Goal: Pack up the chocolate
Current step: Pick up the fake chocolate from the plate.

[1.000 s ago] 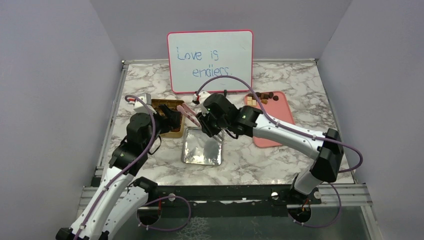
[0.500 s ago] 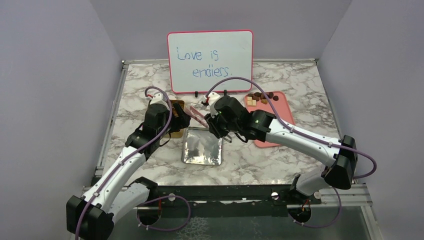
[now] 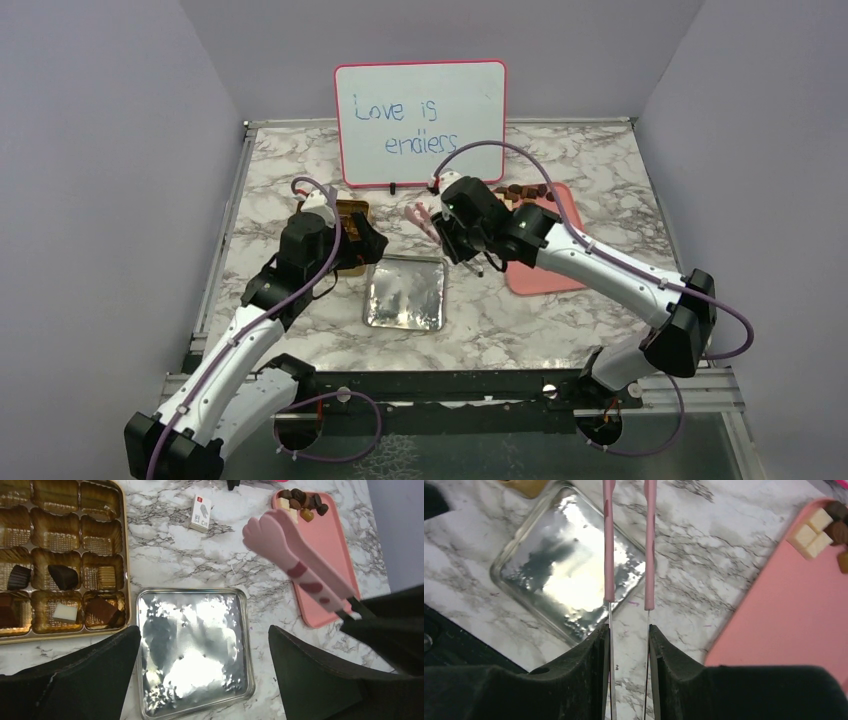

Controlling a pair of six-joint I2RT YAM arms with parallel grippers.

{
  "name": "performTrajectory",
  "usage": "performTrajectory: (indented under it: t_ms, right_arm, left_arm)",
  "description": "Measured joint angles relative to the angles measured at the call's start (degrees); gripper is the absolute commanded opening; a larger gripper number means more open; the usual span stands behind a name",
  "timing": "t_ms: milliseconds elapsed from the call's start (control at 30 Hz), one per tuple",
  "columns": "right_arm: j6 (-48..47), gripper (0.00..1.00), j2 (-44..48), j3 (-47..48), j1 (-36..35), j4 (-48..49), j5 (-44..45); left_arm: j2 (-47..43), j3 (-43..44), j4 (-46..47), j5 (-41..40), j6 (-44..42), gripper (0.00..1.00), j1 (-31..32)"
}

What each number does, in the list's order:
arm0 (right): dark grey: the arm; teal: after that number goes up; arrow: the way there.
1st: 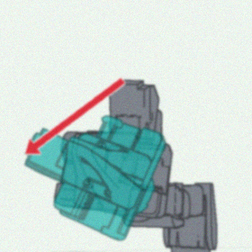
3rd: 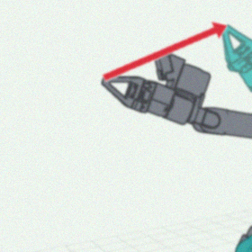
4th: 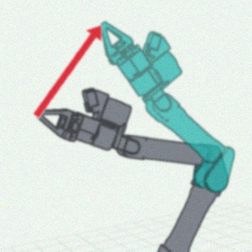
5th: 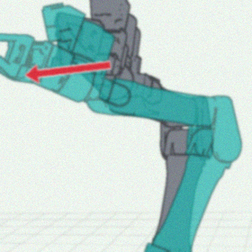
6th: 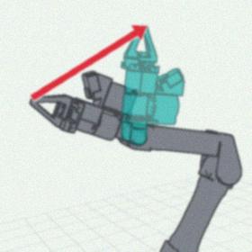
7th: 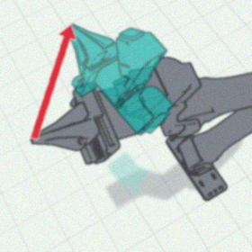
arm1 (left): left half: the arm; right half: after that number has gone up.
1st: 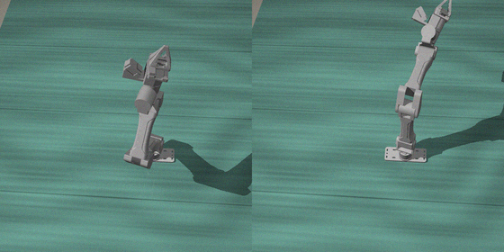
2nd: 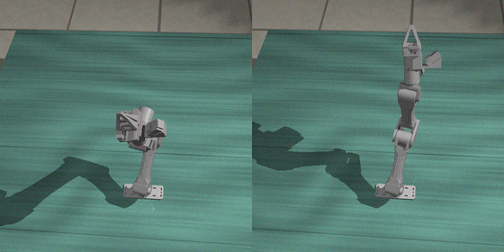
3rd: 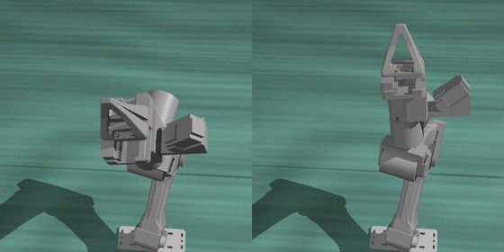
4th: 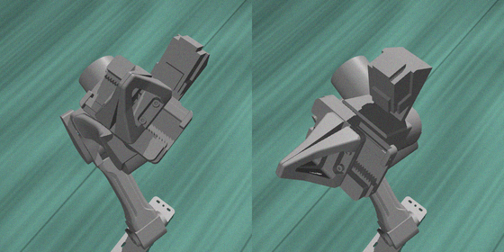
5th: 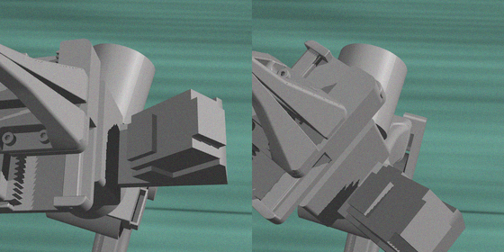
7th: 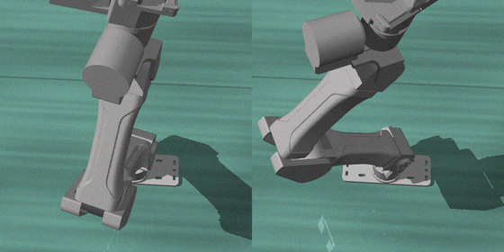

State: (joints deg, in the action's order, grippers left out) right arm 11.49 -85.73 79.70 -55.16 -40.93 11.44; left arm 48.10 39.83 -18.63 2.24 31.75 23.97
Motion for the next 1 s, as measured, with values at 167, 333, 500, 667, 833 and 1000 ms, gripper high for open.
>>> performTrajectory:
  t_ms: [167, 333, 500, 667, 833, 1000]
  right_arm:
    - [0.74, 0.36, 0.0, -0.02, 8.61, -3.02, 0.46]
    - [0.96, 0.36, 0.0, -0.07, 16.79, -5.62, 1.55]
    - [0.92, 0.36, -0.85, -0.15, 23.43, -6.97, 2.05]
    - [0.87, 0.36, -3.8, -0.74, 27.8, -6.97, 2.03]
    - [0.46, 0.36, -6.49, -1.25, 30.99, -6.88, 1.36]
    - [0.42, 0.36, -8.04, -1.44, 33.27, -6.62, 0.22]
  left_arm:
    - [-4.48, 0.0, -0.59, 0.28, -3.1, 0.99, 0.0]
    - [-8.13, -1.11, -0.81, 0.22, -6.19, 0.99, 0.0]
    - [-9.9, -2.8, -1.07, 0.11, -7.87, 0.99, 0.0]
    - [-10.03, -2.86, -1.18, 0.11, -8.9, 0.99, 0.0]
    - [-10.14, -2.86, -1.2, 0.11, -9.38, 0.99, 0.0]
    - [-10.95, -2.86, -1.2, 0.11, -9.88, 0.99, 0.0]
